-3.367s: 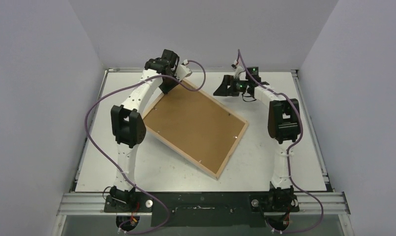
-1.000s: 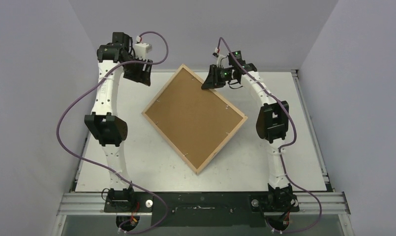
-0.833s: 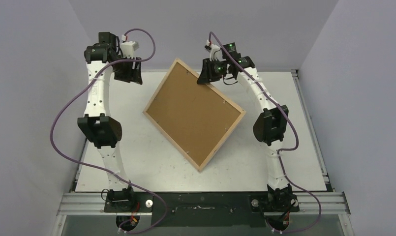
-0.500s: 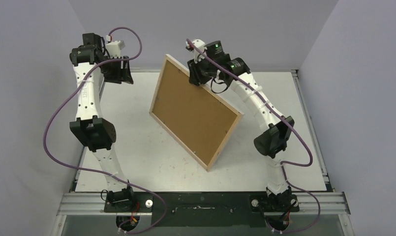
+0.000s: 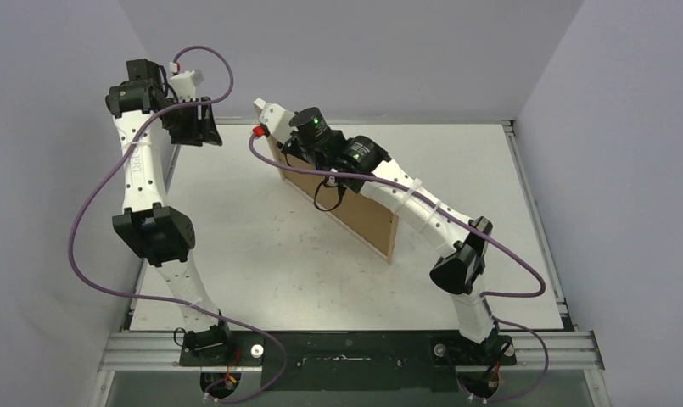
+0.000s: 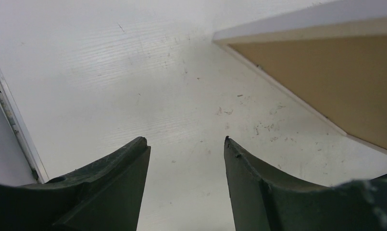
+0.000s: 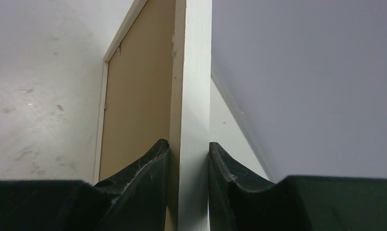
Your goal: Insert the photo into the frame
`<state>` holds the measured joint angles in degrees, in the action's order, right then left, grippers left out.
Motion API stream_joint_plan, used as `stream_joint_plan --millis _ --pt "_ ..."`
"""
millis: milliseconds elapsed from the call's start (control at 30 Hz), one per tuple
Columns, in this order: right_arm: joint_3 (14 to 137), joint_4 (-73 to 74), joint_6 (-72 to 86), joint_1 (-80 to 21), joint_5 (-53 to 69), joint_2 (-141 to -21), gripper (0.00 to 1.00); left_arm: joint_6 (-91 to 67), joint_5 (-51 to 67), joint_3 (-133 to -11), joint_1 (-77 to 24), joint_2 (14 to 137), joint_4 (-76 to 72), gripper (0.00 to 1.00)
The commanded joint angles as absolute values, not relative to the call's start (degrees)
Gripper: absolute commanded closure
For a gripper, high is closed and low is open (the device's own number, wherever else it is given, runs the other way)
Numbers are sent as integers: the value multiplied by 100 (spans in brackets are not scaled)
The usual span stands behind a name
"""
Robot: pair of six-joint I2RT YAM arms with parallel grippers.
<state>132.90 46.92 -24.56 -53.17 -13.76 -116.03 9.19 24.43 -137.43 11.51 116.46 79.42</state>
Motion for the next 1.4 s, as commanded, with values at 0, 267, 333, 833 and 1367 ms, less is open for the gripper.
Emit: stream_joint_plan --millis 0,267,333,833,1367 --pt "12834 3161 -3979 -5401 -3513 -11263 95 923 2632 -13732 1187 11338 7825 44" --pt "12033 2714 -4355 -5943 -3788 -11246 95 912 2677 -13689 1250 11343 7830 45" --pt "11660 2612 -4334 -6115 -3880 -11257 95 930 2699 -13645 1276 11330 7836 46" --pt "8113 91 -3825 -7440 -4627 -10973 95 944 2923 -13165 1458 11155 7680 47" --pt "7601 -237 -2737 -7764 -4265 -12157 61 950 3010 -12609 1466 11121 7522 47"
